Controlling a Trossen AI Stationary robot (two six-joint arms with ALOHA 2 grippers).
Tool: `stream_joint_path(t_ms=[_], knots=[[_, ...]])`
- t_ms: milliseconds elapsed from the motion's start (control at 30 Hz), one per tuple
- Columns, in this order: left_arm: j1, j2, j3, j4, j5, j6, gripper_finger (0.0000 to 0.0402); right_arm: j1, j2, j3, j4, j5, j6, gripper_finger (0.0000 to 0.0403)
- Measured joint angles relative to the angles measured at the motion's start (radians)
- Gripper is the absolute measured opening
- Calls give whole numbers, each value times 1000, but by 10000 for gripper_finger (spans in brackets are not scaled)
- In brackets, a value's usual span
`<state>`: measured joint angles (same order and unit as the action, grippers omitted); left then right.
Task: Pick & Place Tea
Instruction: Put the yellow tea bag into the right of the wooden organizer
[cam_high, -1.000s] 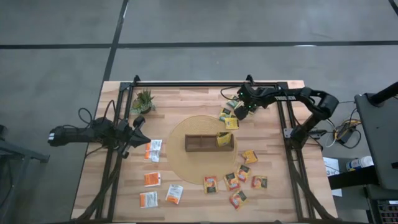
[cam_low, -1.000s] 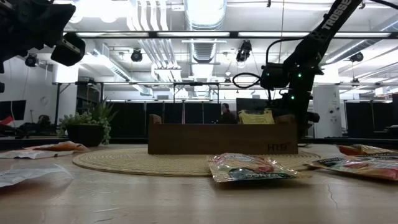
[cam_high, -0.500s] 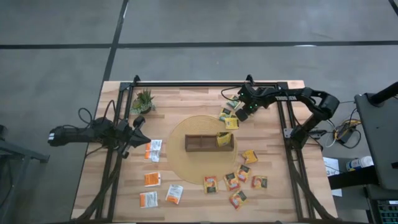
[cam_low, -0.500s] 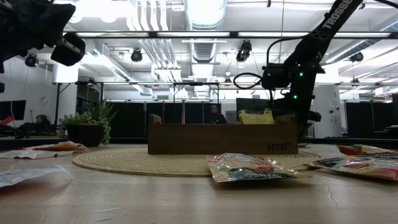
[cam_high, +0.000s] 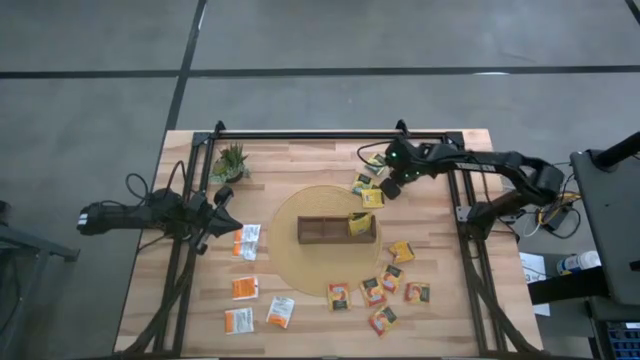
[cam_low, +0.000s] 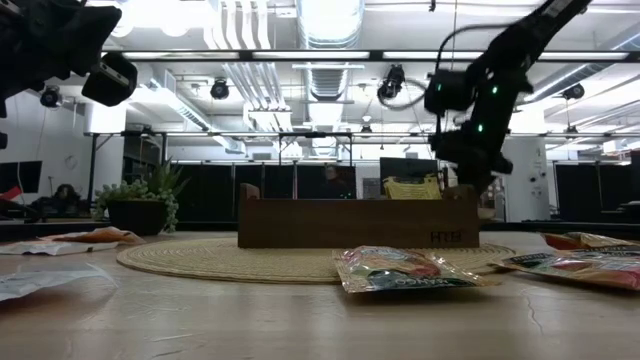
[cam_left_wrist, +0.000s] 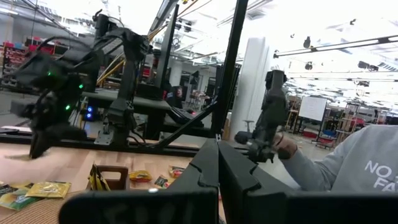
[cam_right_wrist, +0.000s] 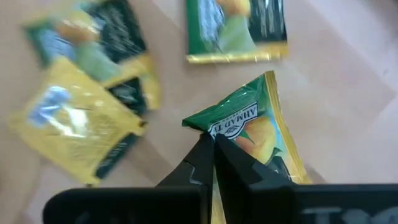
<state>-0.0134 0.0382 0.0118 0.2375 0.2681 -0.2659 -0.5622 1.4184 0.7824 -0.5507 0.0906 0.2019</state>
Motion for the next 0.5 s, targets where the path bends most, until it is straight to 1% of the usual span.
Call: stream_joint_path(t_ms=[133,267,500], knots=[[0,0,0,0,0,0,0,75,-118,-1,0,5,-20,8],[0,0,0,0,0,0,0,170,-208,-1,-1,6,-43,8],[0,0,0,0,0,0,0,337,-282,16,-3,14,-66,8]])
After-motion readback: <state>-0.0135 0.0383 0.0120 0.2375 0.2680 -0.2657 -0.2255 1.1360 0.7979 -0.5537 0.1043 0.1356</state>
